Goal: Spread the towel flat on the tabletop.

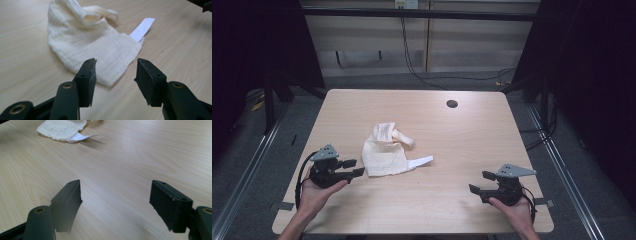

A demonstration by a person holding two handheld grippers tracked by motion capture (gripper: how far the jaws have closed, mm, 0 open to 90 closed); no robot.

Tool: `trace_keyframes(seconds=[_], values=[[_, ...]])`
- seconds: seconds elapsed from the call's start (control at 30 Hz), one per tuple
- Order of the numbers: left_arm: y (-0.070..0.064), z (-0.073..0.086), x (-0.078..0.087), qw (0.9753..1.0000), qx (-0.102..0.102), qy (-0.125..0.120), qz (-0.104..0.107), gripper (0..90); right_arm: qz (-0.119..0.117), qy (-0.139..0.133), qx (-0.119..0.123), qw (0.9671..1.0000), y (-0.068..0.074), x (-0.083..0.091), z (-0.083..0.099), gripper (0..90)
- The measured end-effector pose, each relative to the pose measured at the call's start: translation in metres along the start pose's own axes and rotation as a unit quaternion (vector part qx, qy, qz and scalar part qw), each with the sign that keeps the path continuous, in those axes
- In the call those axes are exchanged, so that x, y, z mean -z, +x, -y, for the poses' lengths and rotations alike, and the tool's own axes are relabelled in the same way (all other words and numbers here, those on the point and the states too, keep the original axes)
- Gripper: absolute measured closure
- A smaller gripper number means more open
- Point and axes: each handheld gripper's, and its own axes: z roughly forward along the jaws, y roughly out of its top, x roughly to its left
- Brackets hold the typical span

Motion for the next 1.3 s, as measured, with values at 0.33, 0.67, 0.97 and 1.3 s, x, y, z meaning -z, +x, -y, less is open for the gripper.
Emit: trace_keyframes(seconds=[0.33,0.67,0.97,1.3], values=[[0.009,-0.032,-0.013,0.9999,-0.01,-0.009,-0.008,53.2,-0.01,0.003,0.001,0.9999,0.002,-0.002,0.0,25.8],[0.022,-0.054,-0.036,1.0,0.005,-0.005,0.003,44.7,-0.016,0.009,0.005,0.9998,0.003,-0.004,0.001,25.7],[0.045,-0.046,-0.055,0.9996,0.021,0.015,-0.009,45.6,-0.022,0.015,0.002,0.9996,0.003,-0.006,0.002,25.0],[0.058,-0.032,-0.082,0.9981,0.035,0.049,-0.013,46.5,-0.032,0.028,0.009,0.9991,0.005,-0.009,0.003,24.3]])
